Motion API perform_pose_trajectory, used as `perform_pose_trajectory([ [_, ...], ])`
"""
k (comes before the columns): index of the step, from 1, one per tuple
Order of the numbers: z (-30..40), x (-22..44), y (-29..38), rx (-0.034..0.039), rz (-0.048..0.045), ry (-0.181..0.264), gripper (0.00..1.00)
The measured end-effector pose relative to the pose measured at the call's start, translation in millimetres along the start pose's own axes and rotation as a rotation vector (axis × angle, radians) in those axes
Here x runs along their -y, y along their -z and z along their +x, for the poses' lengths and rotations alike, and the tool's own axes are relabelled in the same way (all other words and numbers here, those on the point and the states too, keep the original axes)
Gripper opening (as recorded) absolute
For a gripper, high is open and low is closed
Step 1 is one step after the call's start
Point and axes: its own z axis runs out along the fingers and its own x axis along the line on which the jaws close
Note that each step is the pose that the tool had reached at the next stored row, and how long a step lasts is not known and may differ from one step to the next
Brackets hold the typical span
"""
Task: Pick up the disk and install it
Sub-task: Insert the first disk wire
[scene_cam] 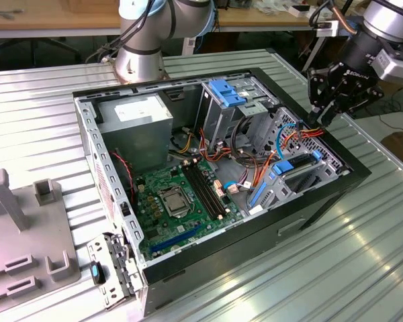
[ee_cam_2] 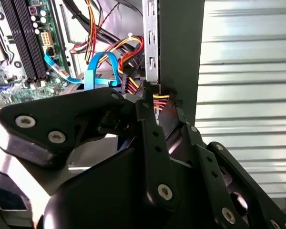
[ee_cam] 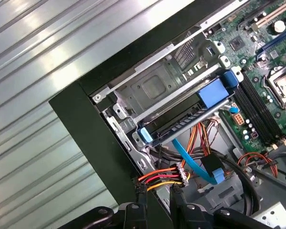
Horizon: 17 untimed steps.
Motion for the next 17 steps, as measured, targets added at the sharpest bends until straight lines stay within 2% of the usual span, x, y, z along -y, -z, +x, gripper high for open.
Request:
perform_pose_trajectory([
  [5,1.0,0.5,-1.4,0.0019,0.0006,0.075,0.33],
  [11,6.0,3.1,-5.0,-0.0025,0.0038,0.107,0.33],
  [13,6.1,3.1,-6.2,-0.0020,0.0052,0.173,0.33],
  [15,6.6,2.4,-7.2,-0.0049,0.0073,0.199,0.33],
  [17,8.5,-0.8,-8.4,-0.0161,0.0129,0.206,0.33],
])
